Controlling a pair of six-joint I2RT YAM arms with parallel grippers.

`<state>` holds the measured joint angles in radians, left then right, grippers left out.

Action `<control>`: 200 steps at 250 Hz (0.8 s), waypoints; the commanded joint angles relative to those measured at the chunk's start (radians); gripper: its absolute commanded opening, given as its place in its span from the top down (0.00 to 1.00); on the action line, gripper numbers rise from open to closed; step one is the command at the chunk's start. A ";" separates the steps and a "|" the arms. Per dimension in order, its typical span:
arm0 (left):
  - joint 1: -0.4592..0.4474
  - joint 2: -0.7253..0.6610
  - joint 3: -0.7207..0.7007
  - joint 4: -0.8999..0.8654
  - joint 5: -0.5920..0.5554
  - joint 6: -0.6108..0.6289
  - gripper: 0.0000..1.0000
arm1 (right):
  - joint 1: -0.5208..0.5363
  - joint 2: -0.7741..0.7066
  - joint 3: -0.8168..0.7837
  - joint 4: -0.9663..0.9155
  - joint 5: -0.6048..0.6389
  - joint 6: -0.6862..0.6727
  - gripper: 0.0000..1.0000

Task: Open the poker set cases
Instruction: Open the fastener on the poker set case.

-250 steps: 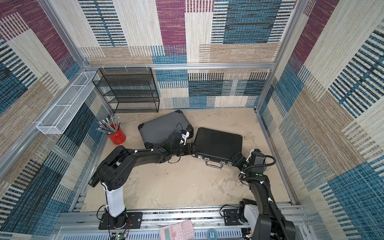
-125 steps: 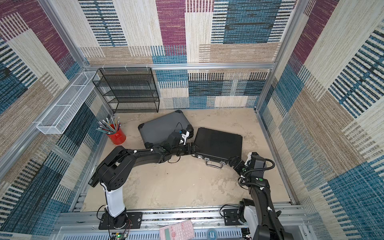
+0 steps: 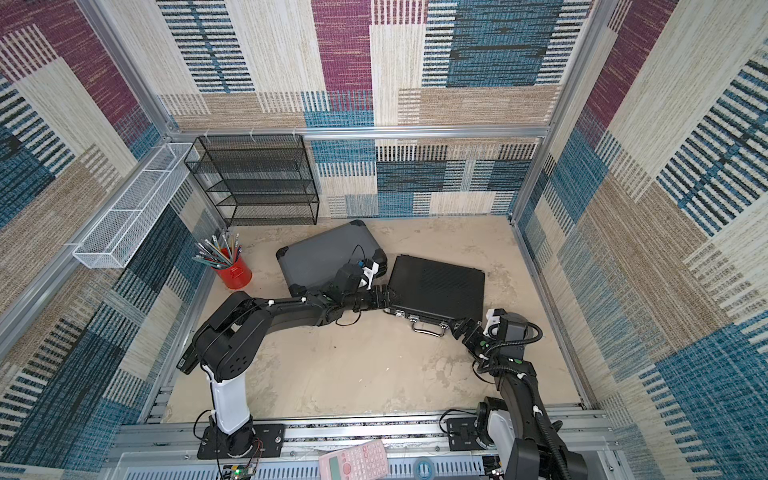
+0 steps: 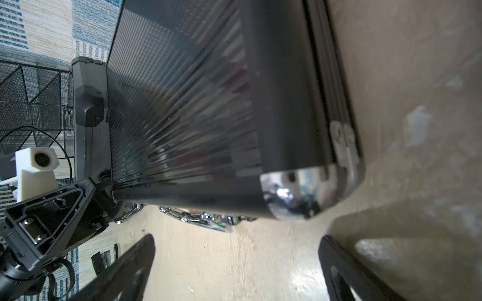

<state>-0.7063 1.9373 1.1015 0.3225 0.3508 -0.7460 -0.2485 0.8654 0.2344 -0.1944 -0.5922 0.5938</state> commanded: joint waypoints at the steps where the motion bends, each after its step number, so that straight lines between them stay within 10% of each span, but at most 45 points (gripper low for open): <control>1: -0.002 0.004 0.009 0.062 0.097 0.000 0.22 | 0.000 0.008 -0.005 0.096 -0.031 0.004 0.00; 200: 0.006 0.039 0.050 0.012 0.143 -0.002 0.25 | 0.000 0.033 -0.046 0.209 -0.060 0.003 0.00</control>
<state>-0.7067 1.9900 1.1557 0.3260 0.4702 -0.7555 -0.2485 0.9176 0.1726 0.0277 -0.6838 0.6128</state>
